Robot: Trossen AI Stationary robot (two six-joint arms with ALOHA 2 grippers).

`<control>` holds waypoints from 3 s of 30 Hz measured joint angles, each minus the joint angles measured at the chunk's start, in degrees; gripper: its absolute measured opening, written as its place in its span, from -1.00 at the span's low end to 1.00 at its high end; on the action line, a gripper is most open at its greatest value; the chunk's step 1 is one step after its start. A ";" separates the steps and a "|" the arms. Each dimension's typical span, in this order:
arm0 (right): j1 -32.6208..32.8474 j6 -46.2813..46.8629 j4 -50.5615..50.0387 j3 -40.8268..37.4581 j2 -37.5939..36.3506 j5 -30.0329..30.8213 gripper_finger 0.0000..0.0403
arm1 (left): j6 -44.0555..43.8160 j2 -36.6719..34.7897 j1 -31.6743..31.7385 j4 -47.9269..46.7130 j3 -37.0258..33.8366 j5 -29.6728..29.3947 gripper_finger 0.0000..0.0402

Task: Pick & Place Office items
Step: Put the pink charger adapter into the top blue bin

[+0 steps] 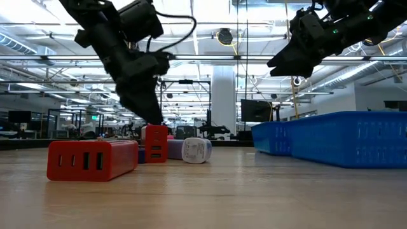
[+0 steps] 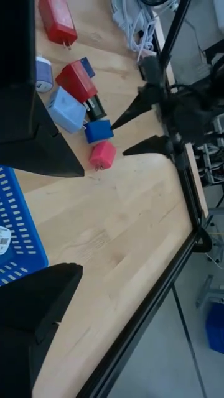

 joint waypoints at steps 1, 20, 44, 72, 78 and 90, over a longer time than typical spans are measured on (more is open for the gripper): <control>0.00 0.00 0.04 0.00 0.00 0.00 0.12 | 0.51 0.74 0.00 0.40 -0.02 -0.04 0.14; -0.02 -1.05 1.25 0.02 0.11 -0.02 0.10 | 0.74 7.93 0.48 7.52 -0.04 -0.99 0.06; -0.01 -1.04 1.28 0.02 0.11 0.00 0.08 | 9.18 6.84 1.86 10.78 -0.08 -1.11 -0.32; 0.00 -0.04 26.98 -14.29 0.22 -0.22 0.07 | 19.15 1.66 5.46 48.63 -1.24 12.99 -0.32; 0.00 0.02 26.20 -14.29 0.22 -0.24 0.07 | 18.14 -4.28 9.95 49.64 -7.44 8.56 -0.32; 0.00 0.04 25.16 -14.32 0.24 -0.18 0.05 | 15.04 -28.09 12.79 50.73 -26.12 1.72 -0.32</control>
